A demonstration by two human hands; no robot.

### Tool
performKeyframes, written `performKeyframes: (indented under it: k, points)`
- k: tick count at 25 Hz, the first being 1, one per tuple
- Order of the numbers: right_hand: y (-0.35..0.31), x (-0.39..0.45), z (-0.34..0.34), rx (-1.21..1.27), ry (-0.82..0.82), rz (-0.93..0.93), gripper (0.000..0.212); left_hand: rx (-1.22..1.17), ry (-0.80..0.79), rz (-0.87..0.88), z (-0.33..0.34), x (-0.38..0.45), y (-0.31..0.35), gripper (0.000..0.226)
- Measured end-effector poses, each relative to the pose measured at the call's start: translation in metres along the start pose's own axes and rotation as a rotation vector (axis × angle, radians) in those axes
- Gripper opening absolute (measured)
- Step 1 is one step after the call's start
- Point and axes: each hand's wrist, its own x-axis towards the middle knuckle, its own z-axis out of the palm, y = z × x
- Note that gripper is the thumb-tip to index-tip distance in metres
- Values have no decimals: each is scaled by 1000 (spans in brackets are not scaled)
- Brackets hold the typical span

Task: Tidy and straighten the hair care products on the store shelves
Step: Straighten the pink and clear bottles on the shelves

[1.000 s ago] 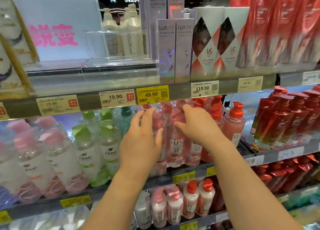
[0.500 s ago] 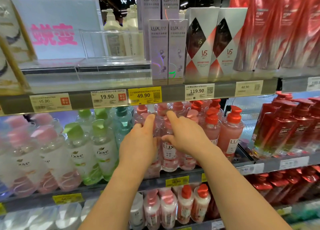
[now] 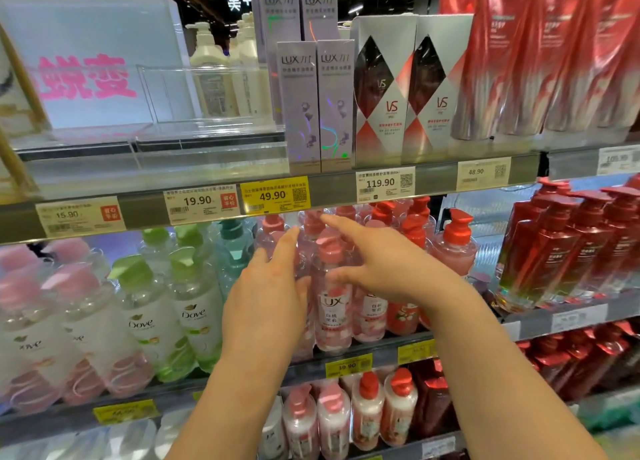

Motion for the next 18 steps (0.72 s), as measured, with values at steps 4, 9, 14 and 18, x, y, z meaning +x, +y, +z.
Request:
performKeyframes:
  k: [4, 9, 14, 18]
  points:
    - [27, -17, -26, 248, 434, 17, 28, -60, 211, 104, -13, -6, 19, 48]
    - [49, -15, -24, 36, 267, 157, 51, -129, 10, 260, 15, -2, 53, 25]
    - [57, -8, -13, -36, 186, 67, 45, -168, 15, 207, 41, 8, 68, 18]
    - [76, -19, -35, 145, 426, 42, 36, -149, 1, 190, 56, 13, 76, 24]
